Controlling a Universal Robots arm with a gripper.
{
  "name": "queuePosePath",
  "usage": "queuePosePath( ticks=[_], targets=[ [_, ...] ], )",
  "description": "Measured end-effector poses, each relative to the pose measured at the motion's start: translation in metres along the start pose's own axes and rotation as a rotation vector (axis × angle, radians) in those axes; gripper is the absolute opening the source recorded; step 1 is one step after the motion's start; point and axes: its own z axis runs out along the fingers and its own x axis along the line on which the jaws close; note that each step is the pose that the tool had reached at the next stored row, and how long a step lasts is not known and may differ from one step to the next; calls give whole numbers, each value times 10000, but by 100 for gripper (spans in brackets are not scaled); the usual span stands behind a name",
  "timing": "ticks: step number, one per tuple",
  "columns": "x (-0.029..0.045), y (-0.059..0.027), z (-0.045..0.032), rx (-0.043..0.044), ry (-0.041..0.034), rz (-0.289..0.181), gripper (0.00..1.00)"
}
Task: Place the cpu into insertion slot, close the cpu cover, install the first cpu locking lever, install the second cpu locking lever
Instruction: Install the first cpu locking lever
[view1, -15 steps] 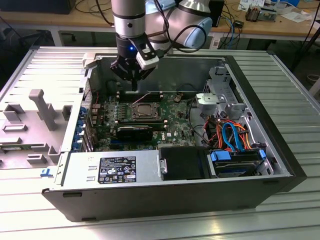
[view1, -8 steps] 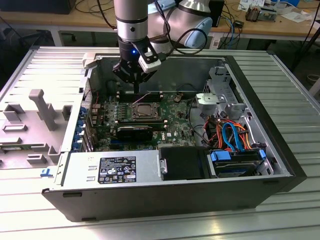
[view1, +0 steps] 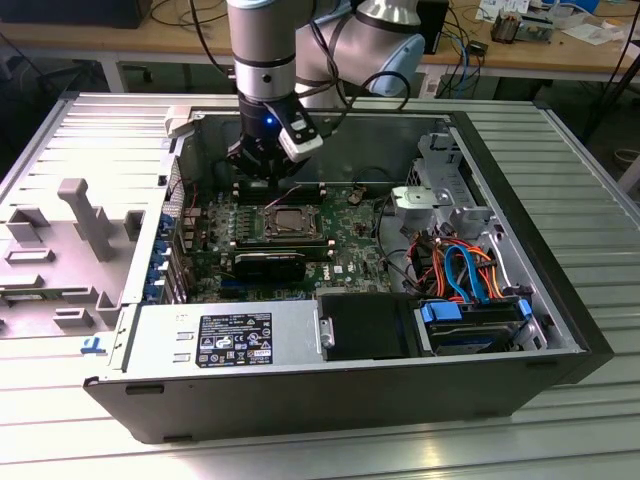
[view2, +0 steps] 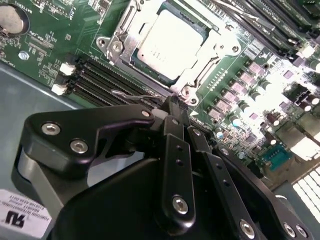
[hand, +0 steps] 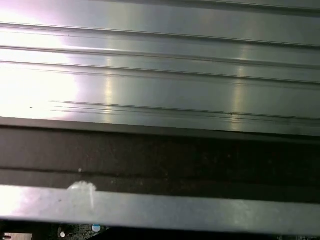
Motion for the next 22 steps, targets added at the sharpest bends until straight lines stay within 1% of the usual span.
queuePosePath(
  ticks=[6, 12, 13, 14, 17, 22],
  targets=[
    [8, 3, 52, -1, 0, -1, 11],
    [4, 18, 137, 0, 2, -2, 11],
    [-4, 18, 150, 2, 3, -2, 11],
    [-28, 17, 175, 2, 3, -1, 11],
    [-90, 14, 211, 2, 2, -2, 11],
    [-178, 8, 237, 3, 2, -3, 11]
  ],
)
